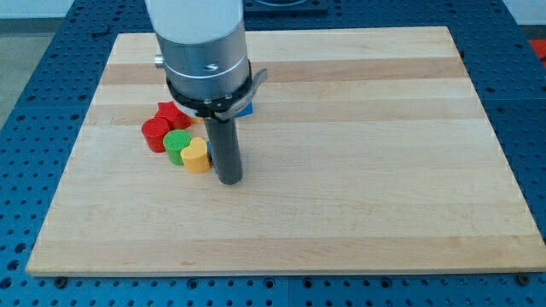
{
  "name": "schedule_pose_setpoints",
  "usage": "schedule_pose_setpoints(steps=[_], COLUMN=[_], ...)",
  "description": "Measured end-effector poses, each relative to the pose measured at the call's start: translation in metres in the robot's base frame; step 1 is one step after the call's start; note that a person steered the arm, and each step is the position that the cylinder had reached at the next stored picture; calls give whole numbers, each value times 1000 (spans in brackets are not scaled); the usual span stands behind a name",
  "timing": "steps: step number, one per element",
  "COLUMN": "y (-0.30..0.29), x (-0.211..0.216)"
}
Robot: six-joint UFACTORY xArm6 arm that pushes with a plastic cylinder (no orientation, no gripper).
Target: Move your arm towards the bottom left
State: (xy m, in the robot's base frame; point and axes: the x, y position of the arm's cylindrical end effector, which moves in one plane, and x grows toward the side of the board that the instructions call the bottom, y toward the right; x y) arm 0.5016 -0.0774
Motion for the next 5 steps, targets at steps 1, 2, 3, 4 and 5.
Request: schedule_pose_setpoints(steps=[1, 2, 3, 4, 5], y=[-9, -22, -38, -44, -47], x=[2, 18, 38, 34, 35])
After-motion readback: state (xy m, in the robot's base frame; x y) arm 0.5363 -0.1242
